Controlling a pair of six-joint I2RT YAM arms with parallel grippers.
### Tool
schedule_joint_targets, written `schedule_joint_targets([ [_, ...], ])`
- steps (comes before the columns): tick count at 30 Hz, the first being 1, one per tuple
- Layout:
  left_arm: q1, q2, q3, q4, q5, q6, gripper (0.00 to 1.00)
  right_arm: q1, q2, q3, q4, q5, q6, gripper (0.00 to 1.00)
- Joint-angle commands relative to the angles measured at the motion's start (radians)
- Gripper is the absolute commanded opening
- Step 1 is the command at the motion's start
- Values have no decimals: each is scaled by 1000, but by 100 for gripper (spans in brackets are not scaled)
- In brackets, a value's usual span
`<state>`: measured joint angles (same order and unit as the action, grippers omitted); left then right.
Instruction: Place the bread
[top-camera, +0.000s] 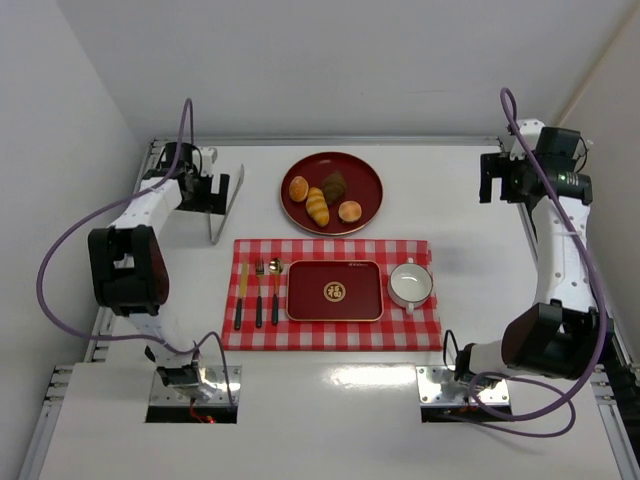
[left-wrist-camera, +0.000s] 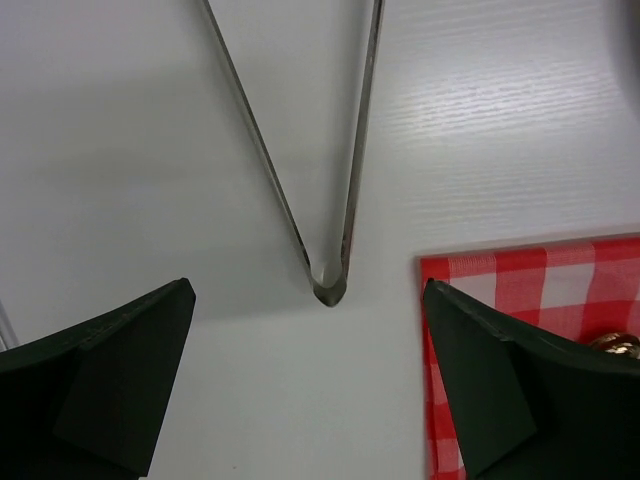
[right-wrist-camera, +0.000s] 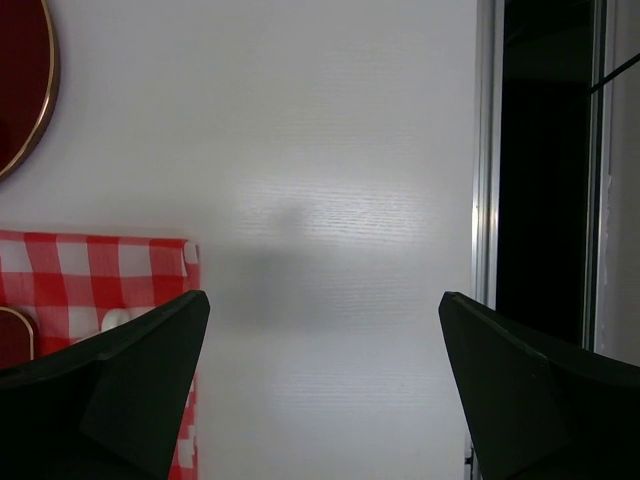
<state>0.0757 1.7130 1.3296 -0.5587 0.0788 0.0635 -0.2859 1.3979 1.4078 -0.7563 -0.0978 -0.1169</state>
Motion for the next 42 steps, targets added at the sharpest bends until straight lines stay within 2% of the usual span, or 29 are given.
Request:
schedule_joint_targets([
  [1, 3, 74, 112, 17, -5, 18, 100, 4, -11, -6, 63, 23, -21, 100],
  [8, 3, 224, 230, 16, 24, -22, 100, 4, 16, -24, 83, 32, -21, 100],
  [31, -7, 442, 272, 49, -40, -31, 100, 4, 7, -61, 110, 43, -21, 100],
  [35, -16, 468, 309, 40, -50, -40, 97, 4, -5, -79, 110, 43, -21, 100],
  [37, -25, 490, 339, 31, -50, -41, 91, 4, -17, -98, 110, 52, -21, 100],
  [38, -25, 490, 339, 31, -60, -41, 82, 4, -28, -98, 110, 52, -21, 100],
  [41, -43, 499, 339, 22, -60, -41, 69, 4, -28, -107, 110, 52, -21, 100],
  [42, -44, 508, 339, 22, -60, -41, 47, 4, -37, -107, 110, 52, -21, 100],
])
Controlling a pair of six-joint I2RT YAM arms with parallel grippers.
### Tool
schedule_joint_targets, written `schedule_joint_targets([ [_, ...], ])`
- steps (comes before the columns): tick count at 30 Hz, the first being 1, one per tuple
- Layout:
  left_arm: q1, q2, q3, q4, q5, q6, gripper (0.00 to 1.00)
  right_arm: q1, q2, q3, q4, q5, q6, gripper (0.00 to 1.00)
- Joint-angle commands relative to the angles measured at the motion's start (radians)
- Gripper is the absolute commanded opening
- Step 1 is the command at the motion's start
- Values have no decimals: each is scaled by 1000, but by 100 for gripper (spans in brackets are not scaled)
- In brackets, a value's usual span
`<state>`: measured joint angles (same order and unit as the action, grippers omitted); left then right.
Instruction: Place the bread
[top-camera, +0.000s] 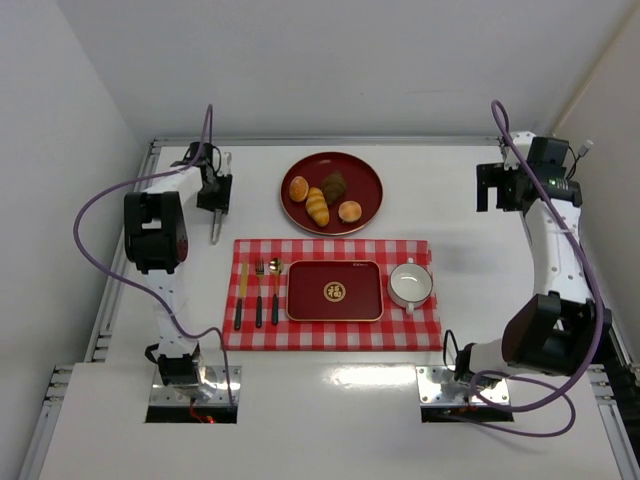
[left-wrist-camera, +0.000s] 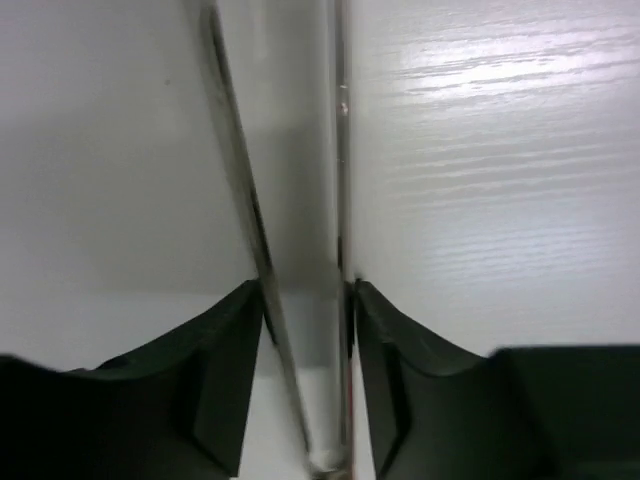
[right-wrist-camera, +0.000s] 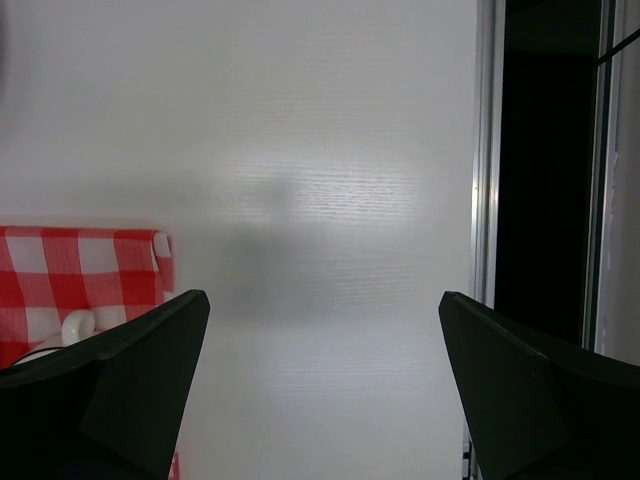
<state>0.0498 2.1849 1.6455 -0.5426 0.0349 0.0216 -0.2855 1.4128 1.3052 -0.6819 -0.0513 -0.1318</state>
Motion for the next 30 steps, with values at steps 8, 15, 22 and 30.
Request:
schedule_joint_targets([
  [8, -18, -126, -15, -59, -20, 78, 0, 3, -71, -15, 36, 5, -15, 100],
  [15, -68, -468, -90, -138, 111, 210, 0, -6, -109, -44, 36, 5, -15, 100],
  [22, -156, -545, -90, -197, 100, 172, 0, -6, -143, -64, 45, -16, -6, 100],
  [30, -218, -545, -36, -215, 100, 150, 23, -6, -192, -64, 24, -36, 3, 100],
])
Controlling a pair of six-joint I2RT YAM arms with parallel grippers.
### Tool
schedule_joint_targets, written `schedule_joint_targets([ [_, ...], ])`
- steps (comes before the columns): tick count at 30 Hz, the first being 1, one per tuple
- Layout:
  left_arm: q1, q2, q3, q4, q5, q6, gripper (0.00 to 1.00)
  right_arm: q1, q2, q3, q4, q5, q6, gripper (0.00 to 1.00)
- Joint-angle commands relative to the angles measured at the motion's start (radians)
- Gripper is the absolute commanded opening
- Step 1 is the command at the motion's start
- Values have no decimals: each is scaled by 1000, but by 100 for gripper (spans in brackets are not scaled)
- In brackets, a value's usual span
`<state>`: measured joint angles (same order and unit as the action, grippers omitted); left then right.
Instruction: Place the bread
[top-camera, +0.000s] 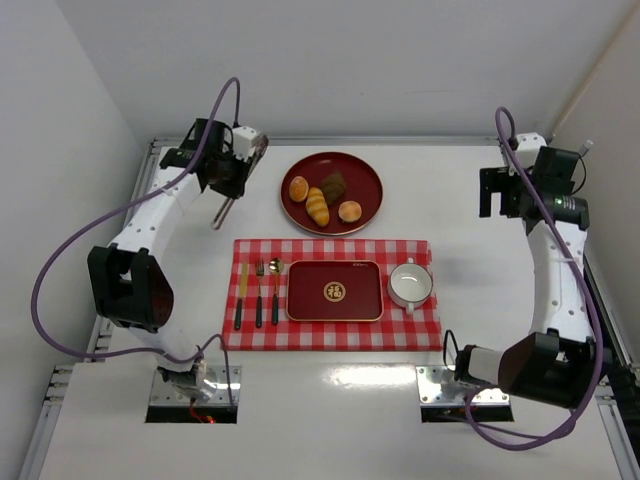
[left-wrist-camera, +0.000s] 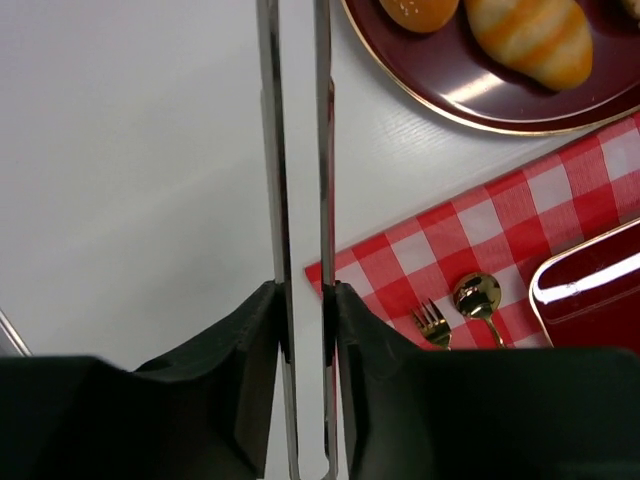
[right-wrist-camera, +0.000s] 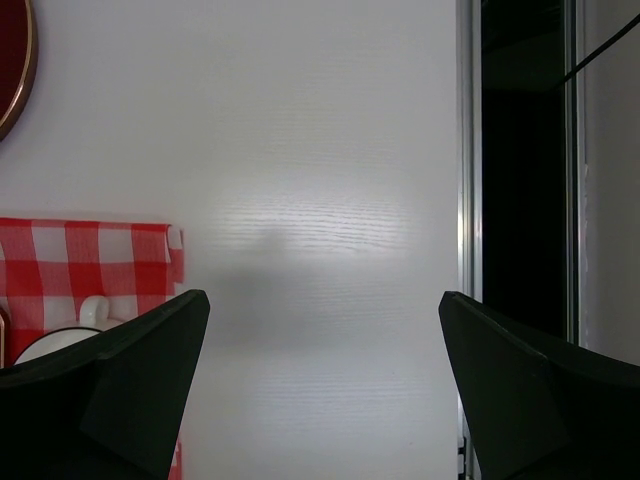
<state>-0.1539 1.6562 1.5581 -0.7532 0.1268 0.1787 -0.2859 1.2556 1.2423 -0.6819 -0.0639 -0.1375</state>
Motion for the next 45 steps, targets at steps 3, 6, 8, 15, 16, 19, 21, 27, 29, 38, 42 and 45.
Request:
schedule_joint_targets([
  [3, -38, -16, 51, -14, 20, -7, 32, -6, -44, -10, 24, -24, 9, 100],
  [6, -58, -16, 60, -5, 30, -16, 34, -6, -44, -10, 15, -14, 9, 100],
  [8, -70, -16, 60, -5, 20, -27, 34, -6, -44, -10, 15, -14, 9, 100],
  [15, -134, 23, 69, 29, -1, -47, 35, -6, -53, -10, 15, -14, 9, 100],
  [16, -150, 37, 79, 38, -1, -47, 35, -6, -53, -20, 15, -5, 9, 100],
  [19, -177, 75, 98, 49, -22, -59, 39, -6, -53, -20, 15, -5, 9, 100],
  [21, -191, 100, 109, 61, -49, -59, 41, -6, -53, -20, 15, 4, 9, 100],
  [27, -200, 200, 169, 71, -70, -70, 42, -6, -53, -20, 15, 13, 9, 100],
  [29, -200, 215, 192, 71, -82, -79, 42, -6, -53, -29, 15, 13, 9, 100],
  [38, -200, 237, 214, 81, -122, -93, 42, -6, -44, -47, 24, 13, 9, 100],
  [42, -200, 246, 204, 91, -131, -93, 42, -6, -44, -47, 24, 13, 9, 100],
  [45, -200, 270, 189, 103, -141, -93, 43, -6, -54, -47, 24, 13, 9, 100],
])
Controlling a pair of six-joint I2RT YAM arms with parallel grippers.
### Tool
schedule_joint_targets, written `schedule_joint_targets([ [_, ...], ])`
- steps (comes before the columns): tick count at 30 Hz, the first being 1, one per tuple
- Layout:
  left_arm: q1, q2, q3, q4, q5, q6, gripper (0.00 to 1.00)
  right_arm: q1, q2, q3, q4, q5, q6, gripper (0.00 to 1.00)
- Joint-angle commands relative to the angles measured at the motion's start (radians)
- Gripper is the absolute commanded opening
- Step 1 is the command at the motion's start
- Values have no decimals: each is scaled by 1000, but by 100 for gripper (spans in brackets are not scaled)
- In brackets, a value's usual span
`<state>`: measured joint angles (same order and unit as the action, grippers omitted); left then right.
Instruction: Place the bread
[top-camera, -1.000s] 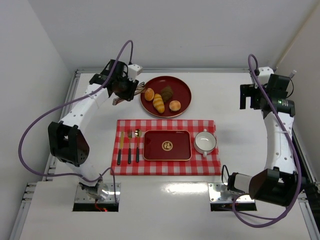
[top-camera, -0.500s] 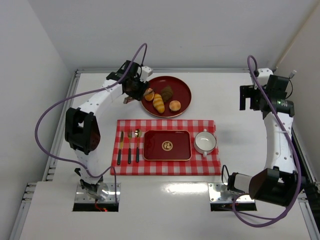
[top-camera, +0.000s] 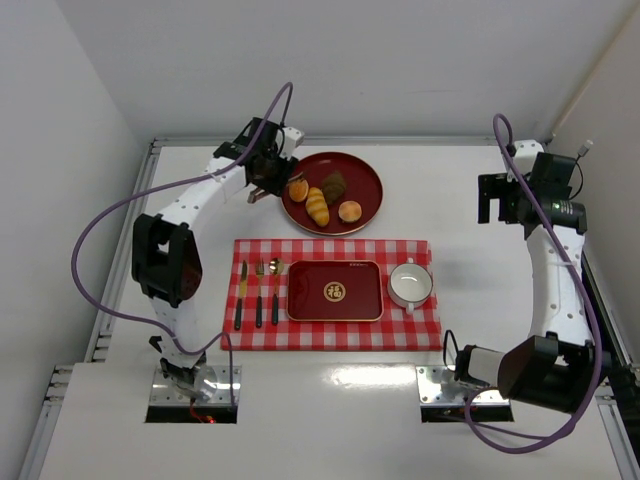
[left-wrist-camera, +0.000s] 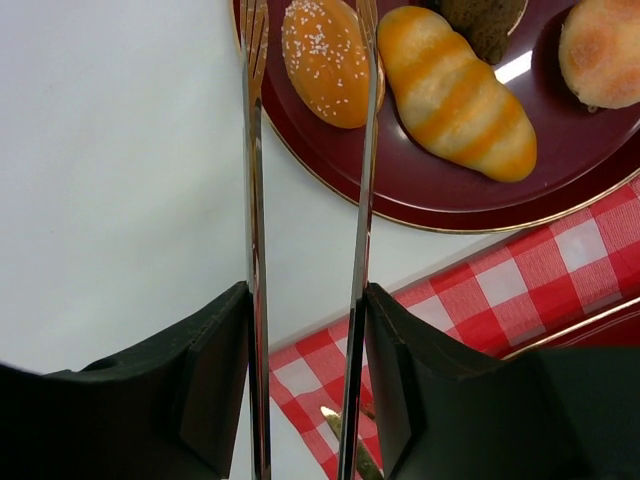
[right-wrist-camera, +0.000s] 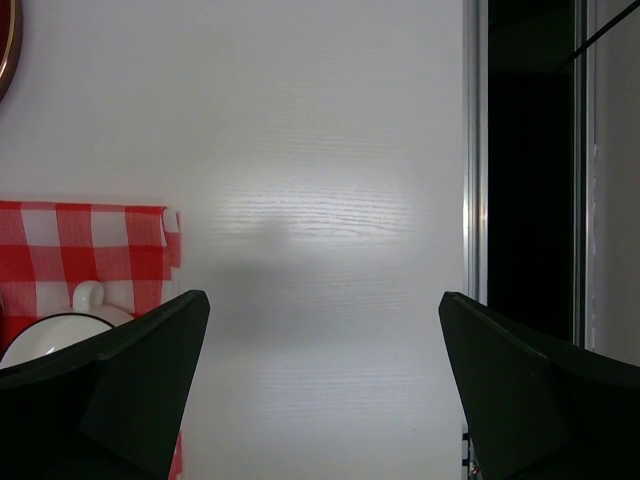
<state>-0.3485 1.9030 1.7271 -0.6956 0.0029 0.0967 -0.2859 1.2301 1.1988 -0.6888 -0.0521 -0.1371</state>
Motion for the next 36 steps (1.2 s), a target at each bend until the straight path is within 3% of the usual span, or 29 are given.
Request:
schedule_joint_targets([
  [1, -6, 24, 20, 45, -17, -11, 43, -6, -29, -4, 31, 1, -1, 100],
  [10, -6, 53, 20, 45, -15, -31, 50, -6, -29, -4, 31, 1, -1, 100],
  [30, -6, 122, 11, 45, -17, -40, 49, -6, -29, 5, 21, -17, -1, 100],
  [36, -6, 78, 11, 36, -26, -40, 20, -6, -29, 5, 21, -17, -1, 100],
])
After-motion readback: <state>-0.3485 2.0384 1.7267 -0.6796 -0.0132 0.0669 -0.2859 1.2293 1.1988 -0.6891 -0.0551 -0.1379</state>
